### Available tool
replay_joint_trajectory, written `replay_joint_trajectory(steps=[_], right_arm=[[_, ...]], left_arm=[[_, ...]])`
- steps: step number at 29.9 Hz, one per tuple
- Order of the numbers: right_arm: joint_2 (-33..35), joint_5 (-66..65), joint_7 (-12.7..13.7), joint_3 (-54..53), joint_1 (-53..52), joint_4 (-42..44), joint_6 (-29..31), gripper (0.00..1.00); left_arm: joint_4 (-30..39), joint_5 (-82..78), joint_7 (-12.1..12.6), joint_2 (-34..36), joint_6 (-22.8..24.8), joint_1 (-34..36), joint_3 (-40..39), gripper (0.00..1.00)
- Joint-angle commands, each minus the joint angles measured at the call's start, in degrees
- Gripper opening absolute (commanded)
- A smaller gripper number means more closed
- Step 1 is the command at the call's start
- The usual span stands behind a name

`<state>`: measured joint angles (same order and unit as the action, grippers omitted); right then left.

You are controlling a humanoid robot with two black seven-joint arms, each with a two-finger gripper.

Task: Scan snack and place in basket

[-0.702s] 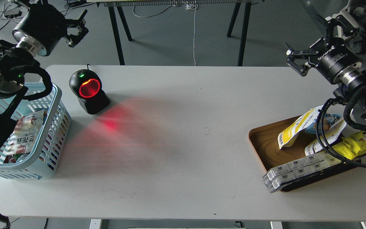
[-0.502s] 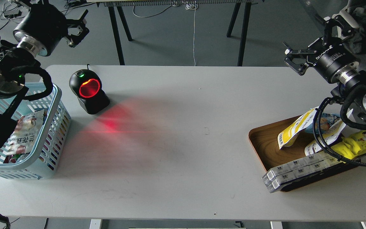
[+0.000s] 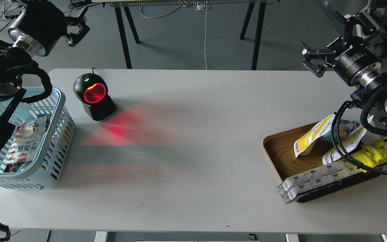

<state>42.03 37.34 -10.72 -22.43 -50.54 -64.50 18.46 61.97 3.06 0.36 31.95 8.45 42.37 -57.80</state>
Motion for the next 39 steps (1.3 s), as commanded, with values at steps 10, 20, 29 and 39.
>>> replay_joint_trajectory(steps=[10,20,29,39], right_arm=[[2.70,-2.71,-0.18,0.02,-0.52,-3.70,-3.43,0.99],[9.56,-3.94,-0.01,6.77,-7.01,-6.17,-4.49,0.99],[10.27,-3.77,-0.01,26.89,-26.69,-6.17,-5.28,0.99],[6.14,-6.22,0.08,47.20,-47.08,-11.17,-8.53,0.99]], left_arm=[[0.09,0.02,0.52,1.71,-0.01,-0.36,-0.30,1.00],[0.35,0.02,-0.01,2.85,0.43,-0.62,-0.39,1.00],[0.88,0.02,-0.01,2.85,0.43,-0.62,-0.48,1.00],[1.14,0.02,-0.18,2.85,0.34,-0.62,-1.18,1.00]])
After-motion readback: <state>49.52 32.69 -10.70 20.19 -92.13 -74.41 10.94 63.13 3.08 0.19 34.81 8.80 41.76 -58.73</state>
